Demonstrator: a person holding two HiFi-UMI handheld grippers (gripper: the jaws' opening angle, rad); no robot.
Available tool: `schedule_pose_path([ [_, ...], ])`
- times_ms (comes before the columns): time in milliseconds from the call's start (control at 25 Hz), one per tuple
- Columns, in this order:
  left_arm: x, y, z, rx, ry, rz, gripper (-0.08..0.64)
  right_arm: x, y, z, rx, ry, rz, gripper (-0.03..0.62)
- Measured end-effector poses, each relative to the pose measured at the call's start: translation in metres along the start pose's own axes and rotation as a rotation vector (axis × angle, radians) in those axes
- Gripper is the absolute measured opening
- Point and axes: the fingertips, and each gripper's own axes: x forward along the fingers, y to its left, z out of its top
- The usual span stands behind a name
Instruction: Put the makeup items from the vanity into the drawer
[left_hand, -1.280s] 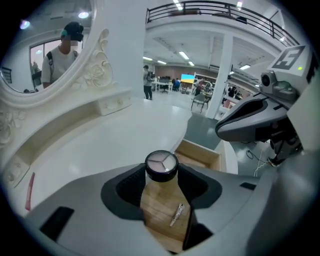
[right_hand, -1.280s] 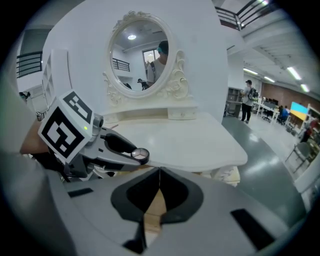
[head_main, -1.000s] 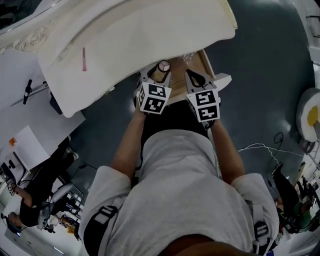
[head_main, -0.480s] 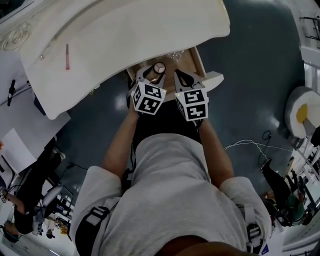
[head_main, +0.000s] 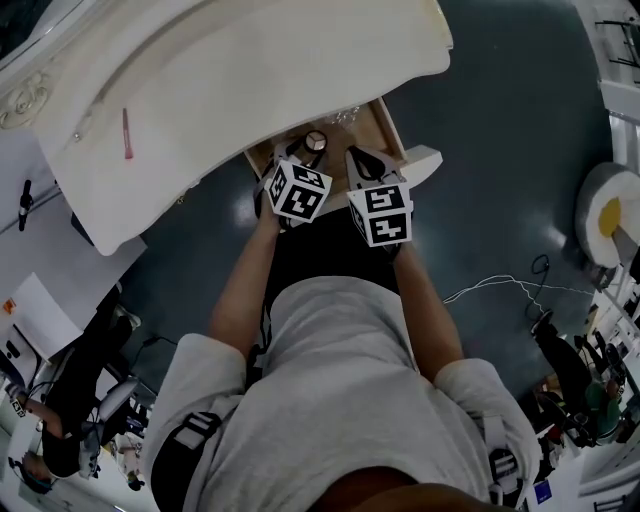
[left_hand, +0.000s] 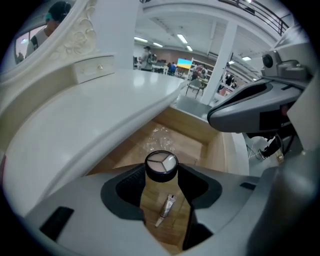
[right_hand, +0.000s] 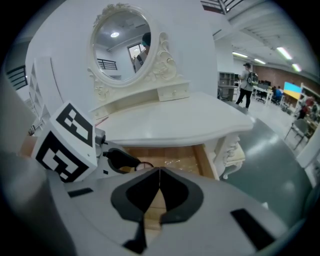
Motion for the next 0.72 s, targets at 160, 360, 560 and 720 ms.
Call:
schedule_pose_path([
  [160, 0.017, -0.007, -0.006, 0.036, 0.054, -0.019, 0.207, -0.002, -0.011, -0.003, 0.016, 0.0, -0.009, 0.015],
  [360, 0.031, -0.013, -0.01, 0.059, 0.107, -0.025, 0.207, -0.012, -0.023, -0.007, 0.03, -0.006, -0.023, 0.015],
  [560, 0.041, -0.016, -0.006, 0.052, 0.114, -0.027, 0.207, -0.02, -0.032, -0.011, 0.03, -0.019, -0.03, 0.015],
  [720, 0.048, -0.022, -0.008, 0.048, 0.124, -0.038, 0.207, -0.023, -0.036, -0.017, 0.038, -0.009, -0.034, 0.015],
])
